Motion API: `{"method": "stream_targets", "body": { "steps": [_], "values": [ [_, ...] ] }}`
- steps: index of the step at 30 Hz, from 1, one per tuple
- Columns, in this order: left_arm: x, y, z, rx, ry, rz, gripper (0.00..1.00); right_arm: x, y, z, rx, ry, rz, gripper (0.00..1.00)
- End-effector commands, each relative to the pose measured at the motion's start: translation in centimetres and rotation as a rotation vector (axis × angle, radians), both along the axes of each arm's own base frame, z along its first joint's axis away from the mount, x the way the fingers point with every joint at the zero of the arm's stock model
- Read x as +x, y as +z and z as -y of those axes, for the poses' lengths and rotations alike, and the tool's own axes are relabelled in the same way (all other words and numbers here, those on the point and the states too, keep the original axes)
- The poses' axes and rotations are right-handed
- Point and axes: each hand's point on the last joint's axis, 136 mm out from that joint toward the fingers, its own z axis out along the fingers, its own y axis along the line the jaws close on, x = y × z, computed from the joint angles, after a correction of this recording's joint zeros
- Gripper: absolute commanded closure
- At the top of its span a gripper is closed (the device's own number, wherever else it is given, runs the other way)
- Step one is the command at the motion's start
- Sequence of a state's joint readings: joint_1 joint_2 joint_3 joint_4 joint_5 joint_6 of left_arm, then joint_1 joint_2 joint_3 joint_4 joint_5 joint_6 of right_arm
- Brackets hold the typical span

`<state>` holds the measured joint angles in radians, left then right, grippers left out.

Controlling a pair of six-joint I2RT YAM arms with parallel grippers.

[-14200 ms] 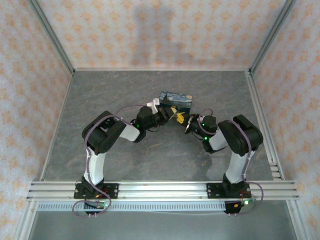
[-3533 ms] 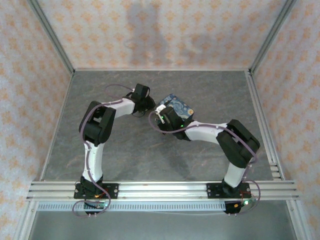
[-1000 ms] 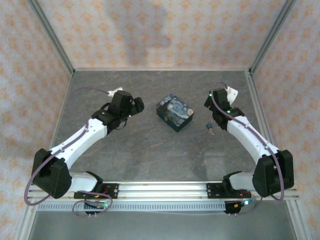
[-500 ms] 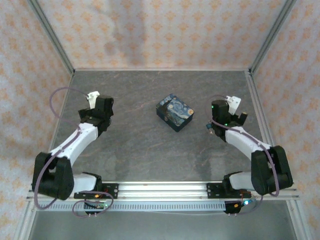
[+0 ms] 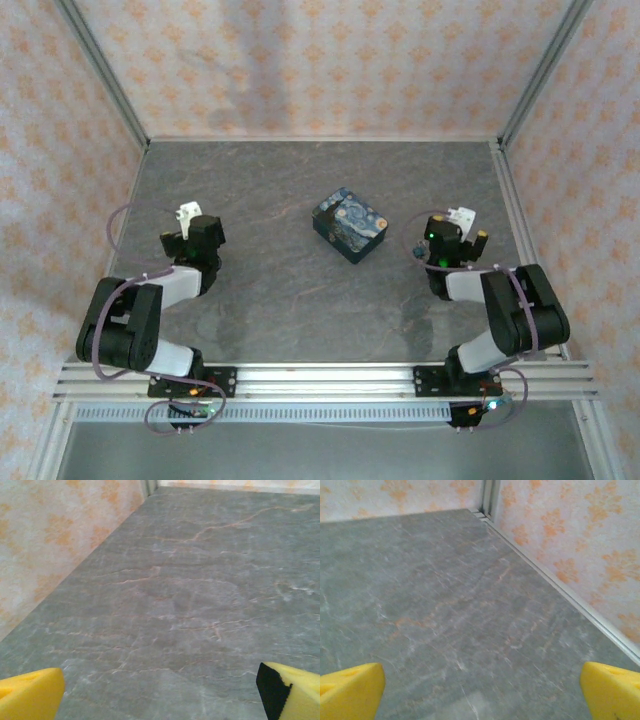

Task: Unlock a padlock with a key

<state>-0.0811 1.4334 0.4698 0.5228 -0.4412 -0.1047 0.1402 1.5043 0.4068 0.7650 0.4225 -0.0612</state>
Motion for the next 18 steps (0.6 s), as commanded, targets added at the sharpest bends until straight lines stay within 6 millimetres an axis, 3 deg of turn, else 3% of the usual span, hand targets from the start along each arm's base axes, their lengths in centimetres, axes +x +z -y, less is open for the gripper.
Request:
{"method": "stream_targets", "body": {
  "steps": [1, 18],
  "values": [
    [2.25, 0.40, 2.70, -0.022, -0.188, 0.056, 0.00, 1.41, -0.56, -0.36, 0.121, 0.113, 0.077, 0.01],
    [1.98, -0.30, 2.76, -0.031, -0.204, 0.077, 0.00, 1.40, -0.24, -0.70, 0.110, 0.124, 0.074, 0.01]
  ]
}}
